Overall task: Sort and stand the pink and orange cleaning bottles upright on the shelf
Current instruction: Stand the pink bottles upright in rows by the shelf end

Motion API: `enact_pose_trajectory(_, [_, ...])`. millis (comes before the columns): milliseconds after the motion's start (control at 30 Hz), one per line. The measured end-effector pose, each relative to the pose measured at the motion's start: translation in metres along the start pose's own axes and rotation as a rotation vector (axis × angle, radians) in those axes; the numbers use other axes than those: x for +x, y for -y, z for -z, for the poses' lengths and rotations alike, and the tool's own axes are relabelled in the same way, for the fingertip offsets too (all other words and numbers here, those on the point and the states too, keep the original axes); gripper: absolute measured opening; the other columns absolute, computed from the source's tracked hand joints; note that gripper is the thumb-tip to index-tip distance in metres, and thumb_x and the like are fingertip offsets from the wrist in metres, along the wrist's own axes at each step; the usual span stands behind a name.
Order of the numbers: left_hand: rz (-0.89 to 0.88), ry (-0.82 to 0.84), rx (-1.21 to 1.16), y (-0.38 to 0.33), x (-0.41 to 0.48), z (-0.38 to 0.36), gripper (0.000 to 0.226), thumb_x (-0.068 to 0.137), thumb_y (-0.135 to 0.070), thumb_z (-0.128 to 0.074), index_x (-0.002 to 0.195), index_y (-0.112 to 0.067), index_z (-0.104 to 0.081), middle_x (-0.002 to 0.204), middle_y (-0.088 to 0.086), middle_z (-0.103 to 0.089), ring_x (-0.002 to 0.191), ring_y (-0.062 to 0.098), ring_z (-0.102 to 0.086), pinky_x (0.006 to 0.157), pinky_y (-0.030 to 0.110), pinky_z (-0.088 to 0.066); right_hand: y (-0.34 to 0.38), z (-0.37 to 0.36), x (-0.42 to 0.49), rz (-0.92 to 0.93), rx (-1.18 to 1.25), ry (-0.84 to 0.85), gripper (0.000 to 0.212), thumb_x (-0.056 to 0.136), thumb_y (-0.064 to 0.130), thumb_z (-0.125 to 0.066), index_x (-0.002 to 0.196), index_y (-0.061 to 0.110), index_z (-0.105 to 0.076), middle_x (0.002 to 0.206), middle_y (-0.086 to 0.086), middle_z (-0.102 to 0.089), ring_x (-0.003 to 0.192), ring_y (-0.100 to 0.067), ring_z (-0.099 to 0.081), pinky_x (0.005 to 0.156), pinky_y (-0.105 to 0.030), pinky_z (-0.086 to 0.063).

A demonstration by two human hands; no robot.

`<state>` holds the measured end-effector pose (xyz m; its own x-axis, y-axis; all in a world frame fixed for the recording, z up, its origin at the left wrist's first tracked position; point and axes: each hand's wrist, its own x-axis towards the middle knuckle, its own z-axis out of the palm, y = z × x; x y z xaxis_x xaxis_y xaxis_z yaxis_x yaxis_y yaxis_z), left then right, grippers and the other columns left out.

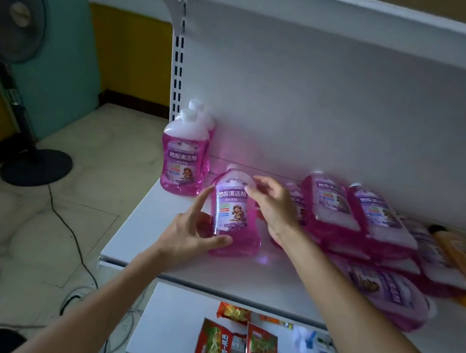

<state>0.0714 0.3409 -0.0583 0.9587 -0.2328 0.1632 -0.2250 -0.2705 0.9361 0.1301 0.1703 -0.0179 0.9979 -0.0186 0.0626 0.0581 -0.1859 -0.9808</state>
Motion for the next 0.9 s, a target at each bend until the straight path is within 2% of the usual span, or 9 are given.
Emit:
enact_pose_trajectory(100, [-0.061,-0.058,-0.045,0.000,0.000,0.002,0.110,0.058,-0.051,-0.074,0.145,-0.038,-0.010,0.095,-0.004,-0.069,0.084,0.009,-0.067,0.076,0.024,-0.055,0.005,0.008,0.002,0.078,-0.085,0.208,0.064,0.069,0.014,-0.080,0.125,0.027,-0.050,0.126,0.002,-0.054,0.112,-0.016,-0.054,0.090,-0.035,-0.051])
enact_pose_trajectory(233, [-0.152,-0.127,-0.043,0.002,0.000,0.002,0.100,0.064,-0.041,-0.078,0.140,-0.045,-0.014,0.117,-0.002,-0.060,0.097,0.007,-0.063,0.075,0.026,-0.055,0.018,0.015,0.003,0.250,-0.247,0.250,0.091,0.065,0.016,-0.084,0.141,0.028,-0.035,0.138,0.006,-0.041,0.121,-0.009,-0.044,0.097,-0.022,-0.043])
enact_pose_trajectory(333, [-0.151,-0.087,-0.005,0.005,0.004,0.003,0.096,0.071,-0.025,-0.079,0.143,-0.032,-0.015,0.114,0.002,-0.062,0.090,0.010,-0.065,0.072,0.025,-0.056,0.021,0.014,-0.001,0.363,-0.364,0.225,0.093,0.066,0.017,-0.083,0.143,0.026,-0.032,0.139,0.004,-0.040,0.121,-0.003,-0.039,0.096,-0.008,-0.034])
enact_pose_trajectory(433, [-0.137,0.007,0.040,0.009,0.006,0.004,0.103,0.070,-0.021,-0.077,0.142,-0.043,-0.006,0.101,-0.004,-0.065,0.084,0.006,-0.067,0.074,0.021,-0.055,0.016,0.019,-0.002,0.336,-0.366,0.222,0.094,0.066,0.018,-0.083,0.144,0.024,-0.032,0.145,0.001,-0.036,0.128,-0.006,-0.035,0.107,-0.023,-0.035])
enact_pose_trajectory(533, [-0.147,0.016,0.048,0.013,0.008,0.004,0.101,0.070,-0.021,-0.077,0.141,-0.045,-0.008,0.095,-0.001,-0.067,0.080,0.009,-0.067,0.071,0.021,-0.054,0.009,0.025,-0.005,0.291,-0.351,0.227,0.099,0.064,0.021,-0.084,0.145,0.027,-0.028,0.148,0.003,-0.032,0.133,-0.010,-0.033,0.109,-0.038,-0.037])
enact_pose_trajectory(600, [-0.146,0.010,0.013,0.012,0.008,0.004,0.101,0.071,-0.016,-0.078,0.142,-0.044,-0.011,0.095,0.001,-0.067,0.080,0.012,-0.068,0.072,0.024,-0.055,0.006,0.026,-0.009,0.297,-0.362,0.256,0.106,0.062,0.018,-0.086,0.146,0.029,-0.022,0.149,0.004,-0.028,0.134,-0.011,-0.032,0.108,-0.039,-0.037])
enact_pose_trajectory(700, [-0.161,0.016,-0.013,0.010,0.007,0.003,0.100,0.072,-0.010,-0.078,0.138,-0.048,-0.014,0.098,-0.001,-0.067,0.083,0.014,-0.069,0.074,0.026,-0.056,0.005,0.027,-0.013,0.293,-0.398,0.302,0.115,0.060,0.014,-0.087,0.147,0.031,-0.013,0.151,0.004,-0.022,0.136,-0.008,-0.025,0.109,-0.025,-0.029])
enact_pose_trajectory(767, [-0.160,0.007,-0.009,0.008,0.007,0.002,0.099,0.072,-0.009,-0.077,0.136,-0.050,-0.015,0.100,-0.001,-0.066,0.084,0.013,-0.069,0.073,0.024,-0.056,0.006,0.029,-0.013,0.289,-0.393,0.309,0.116,0.060,0.013,-0.087,0.147,0.032,-0.012,0.150,0.005,-0.021,0.137,-0.008,-0.023,0.109,-0.023,-0.027])
enact_pose_trajectory(900, [-0.169,0.015,-0.005,0.008,0.005,0.001,0.098,0.073,-0.008,-0.076,0.139,-0.046,-0.014,0.102,-0.003,-0.065,0.083,0.011,-0.069,0.072,0.022,-0.055,0.003,0.033,-0.011,0.275,-0.312,0.336,0.110,0.062,0.016,-0.085,0.145,0.039,-0.018,0.152,0.005,-0.023,0.139,-0.012,-0.027,0.110,-0.043,-0.034])
